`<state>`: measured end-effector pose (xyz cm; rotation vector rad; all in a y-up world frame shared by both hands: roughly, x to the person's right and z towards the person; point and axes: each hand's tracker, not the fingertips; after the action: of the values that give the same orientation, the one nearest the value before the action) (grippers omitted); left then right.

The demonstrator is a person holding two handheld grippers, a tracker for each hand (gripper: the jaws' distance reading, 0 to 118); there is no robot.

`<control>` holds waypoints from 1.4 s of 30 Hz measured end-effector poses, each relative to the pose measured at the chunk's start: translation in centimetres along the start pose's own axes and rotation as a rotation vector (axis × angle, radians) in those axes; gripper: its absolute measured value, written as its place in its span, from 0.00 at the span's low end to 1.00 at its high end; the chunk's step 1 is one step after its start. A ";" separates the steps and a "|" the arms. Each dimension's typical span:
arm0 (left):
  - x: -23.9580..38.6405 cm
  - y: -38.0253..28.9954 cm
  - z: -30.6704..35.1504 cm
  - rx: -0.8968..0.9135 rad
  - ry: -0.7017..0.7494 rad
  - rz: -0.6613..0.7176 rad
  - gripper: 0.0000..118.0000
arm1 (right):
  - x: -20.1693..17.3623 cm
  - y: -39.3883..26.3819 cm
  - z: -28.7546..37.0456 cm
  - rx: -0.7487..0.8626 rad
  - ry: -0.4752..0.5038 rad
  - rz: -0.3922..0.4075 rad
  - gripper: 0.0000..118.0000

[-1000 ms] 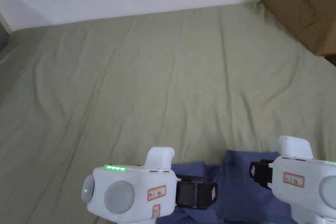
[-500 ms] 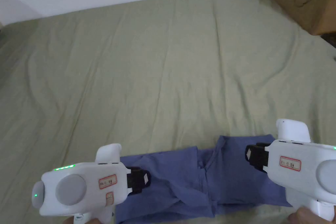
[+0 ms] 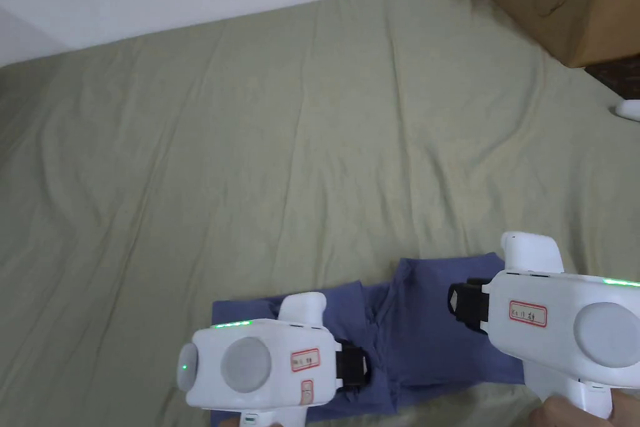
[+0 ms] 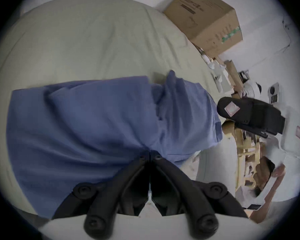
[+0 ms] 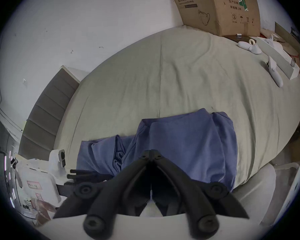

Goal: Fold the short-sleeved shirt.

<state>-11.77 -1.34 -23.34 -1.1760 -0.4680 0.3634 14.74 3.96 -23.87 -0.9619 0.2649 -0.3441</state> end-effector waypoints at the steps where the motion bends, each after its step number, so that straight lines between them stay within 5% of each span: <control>1: 0.7 -0.1 -0.2 0.001 0.008 -0.030 0.01 | 0.2 -0.1 0.1 0.003 0.000 -0.001 0.00; 4: 0.8 0.0 -0.1 0.000 0.023 -0.047 0.01 | 0.6 0.0 0.2 0.004 0.001 -0.012 0.00; 12: -2.8 1.9 6.3 0.158 -0.229 0.137 0.01 | -0.1 0.5 0.5 0.017 0.004 -0.002 0.00; 16: -8.2 1.6 9.0 0.216 -0.201 0.264 0.03 | -1.2 0.4 0.3 0.005 0.007 0.031 0.00; 21: -15.7 -0.3 10.4 0.212 -0.161 0.424 0.74 | -2.7 0.4 -0.9 -0.018 0.005 0.064 0.00; 24: -18.1 -1.0 10.9 0.212 -0.123 0.451 0.89 | -3.5 0.7 -1.8 -0.032 0.010 0.070 0.00; 33: -20.4 -1.9 6.9 0.236 -0.408 0.491 0.88 | -5.8 1.3 -3.4 -0.072 0.001 0.124 0.00; 34: -20.5 -2.0 6.5 0.236 -0.439 0.506 0.77 | -5.9 1.3 -3.5 -0.076 -0.003 0.130 0.00; 35: -21.4 -1.9 6.0 0.228 -0.459 0.547 0.30 | -6.0 1.3 -3.6 -0.080 -0.006 0.134 0.00; 36: -21.7 -1.7 5.4 0.184 -0.449 0.577 0.08 | -6.1 1.3 -3.7 -0.082 -0.008 0.137 0.00; 38: -22.3 -1.4 4.6 0.125 -0.289 0.581 0.08 | -6.2 1.3 -3.6 -0.086 -0.011 0.142 0.00; 40: -22.8 -1.6 5.1 0.158 -0.439 0.607 0.08 | -6.4 1.3 -3.6 -0.089 -0.015 0.150 0.00; 42: -22.3 -1.1 6.0 0.156 -0.377 0.540 0.08 | -6.5 1.4 -3.5 -0.088 -0.022 0.161 0.00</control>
<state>-33.77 -8.24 -23.99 -1.0707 -0.4308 1.0828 7.73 4.70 -26.50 -1.0235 0.3376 -0.1749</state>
